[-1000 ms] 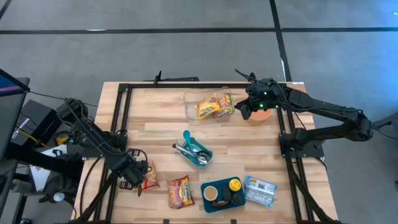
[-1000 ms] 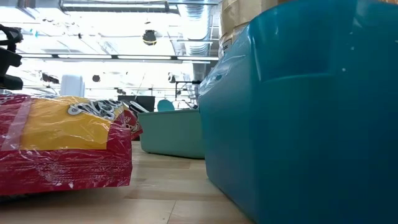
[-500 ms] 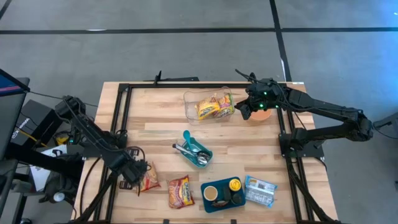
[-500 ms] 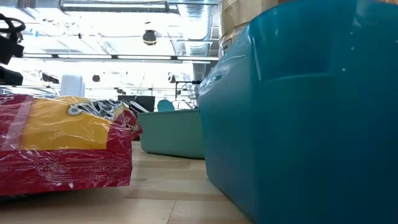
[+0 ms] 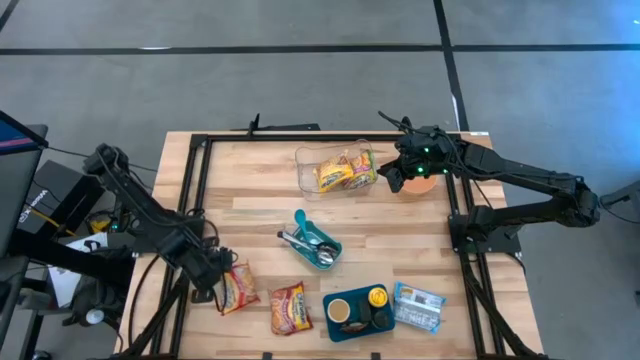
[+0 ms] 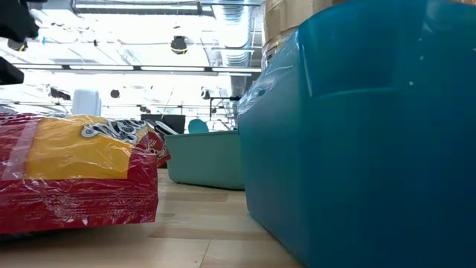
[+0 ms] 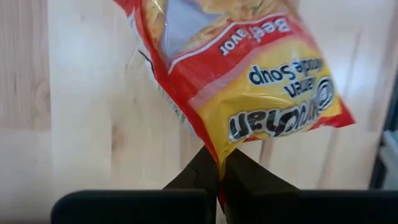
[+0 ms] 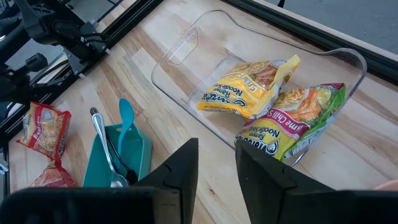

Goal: Pick & Place Food Item
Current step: Put the orange noodle pack into the transparent bin

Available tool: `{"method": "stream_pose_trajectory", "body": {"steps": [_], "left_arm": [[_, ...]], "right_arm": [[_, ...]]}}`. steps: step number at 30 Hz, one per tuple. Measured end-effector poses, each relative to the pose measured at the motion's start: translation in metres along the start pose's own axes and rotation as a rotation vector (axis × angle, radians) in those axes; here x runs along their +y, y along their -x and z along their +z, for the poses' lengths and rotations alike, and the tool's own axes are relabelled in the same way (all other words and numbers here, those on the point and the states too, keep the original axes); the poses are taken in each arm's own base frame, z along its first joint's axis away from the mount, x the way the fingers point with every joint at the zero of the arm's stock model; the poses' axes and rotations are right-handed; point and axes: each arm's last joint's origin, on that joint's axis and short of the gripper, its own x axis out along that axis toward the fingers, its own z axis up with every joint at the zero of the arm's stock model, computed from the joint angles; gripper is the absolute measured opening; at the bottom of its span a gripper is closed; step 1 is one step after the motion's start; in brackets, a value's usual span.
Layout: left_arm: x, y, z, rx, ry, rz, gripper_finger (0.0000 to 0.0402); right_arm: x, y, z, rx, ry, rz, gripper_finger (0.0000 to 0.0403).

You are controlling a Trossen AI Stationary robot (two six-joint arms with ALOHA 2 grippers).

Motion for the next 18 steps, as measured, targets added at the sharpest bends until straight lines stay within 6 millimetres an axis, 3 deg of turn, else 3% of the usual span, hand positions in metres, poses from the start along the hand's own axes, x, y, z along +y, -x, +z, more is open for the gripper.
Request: {"method": "stream_pose_trajectory", "body": {"steps": [18], "left_arm": [[-0.0087,0.0051,0.0086,-0.126,0.009,-0.104,0.0000]], "right_arm": [[-0.0001,0.0000,0.0000,0.000,-0.001,0.000,0.0102]]}}
